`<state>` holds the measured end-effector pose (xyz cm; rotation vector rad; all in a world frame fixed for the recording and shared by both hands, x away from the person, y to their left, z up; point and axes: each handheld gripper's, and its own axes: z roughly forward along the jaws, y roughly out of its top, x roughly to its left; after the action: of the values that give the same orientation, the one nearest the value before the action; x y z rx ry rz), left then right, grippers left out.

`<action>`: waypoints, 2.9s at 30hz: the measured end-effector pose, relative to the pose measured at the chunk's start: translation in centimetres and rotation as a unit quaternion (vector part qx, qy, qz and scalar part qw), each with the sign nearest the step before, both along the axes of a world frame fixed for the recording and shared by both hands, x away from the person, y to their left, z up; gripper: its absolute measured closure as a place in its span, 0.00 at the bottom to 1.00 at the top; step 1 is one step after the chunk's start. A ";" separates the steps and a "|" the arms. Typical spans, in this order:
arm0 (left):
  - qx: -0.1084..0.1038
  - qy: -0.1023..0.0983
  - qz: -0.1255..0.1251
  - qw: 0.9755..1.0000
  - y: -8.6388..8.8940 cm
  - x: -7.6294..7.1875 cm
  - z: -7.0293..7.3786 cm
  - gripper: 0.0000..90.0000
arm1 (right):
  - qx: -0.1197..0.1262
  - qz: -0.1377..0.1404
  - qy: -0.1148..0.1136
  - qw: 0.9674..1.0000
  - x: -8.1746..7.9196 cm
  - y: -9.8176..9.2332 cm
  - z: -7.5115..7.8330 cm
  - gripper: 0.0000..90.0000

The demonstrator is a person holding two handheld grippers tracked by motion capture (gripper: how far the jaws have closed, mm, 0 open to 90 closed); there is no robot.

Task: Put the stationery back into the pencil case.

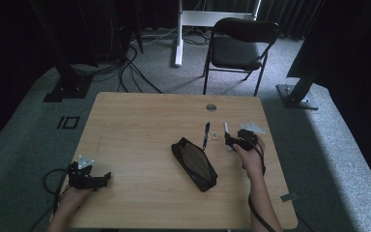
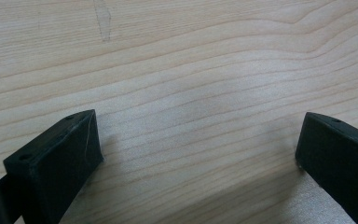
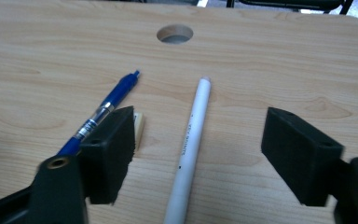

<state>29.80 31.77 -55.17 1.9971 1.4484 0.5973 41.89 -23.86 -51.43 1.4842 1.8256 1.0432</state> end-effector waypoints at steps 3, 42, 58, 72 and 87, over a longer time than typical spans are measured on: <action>0.000 0.000 0.000 1.000 0.0 0.0 0.0 0.00 | 0.006 0.005 0.013 1.000 0.5 0.2 -0.4 0.39; 0.000 0.000 0.000 1.000 0.0 0.0 0.0 0.00 | -0.040 -0.031 0.074 0.996 3.7 1.3 -3.3 0.82; 0.000 0.000 0.000 1.000 0.0 0.0 0.0 0.00 | -0.013 -0.048 0.093 0.994 3.2 0.4 -2.6 0.87; 0.000 0.000 0.000 1.000 0.0 0.0 0.0 0.00 | 0.001 -0.039 0.078 0.996 2.1 0.3 0.4 0.87; 0.000 0.000 0.000 1.000 0.0 0.0 0.0 0.00 | 0.025 -0.028 0.064 0.997 0.7 0.4 2.8 0.87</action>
<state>29.80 31.77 -55.16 1.9975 1.4483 0.5976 42.56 -23.47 -48.61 1.6560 1.8451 0.9940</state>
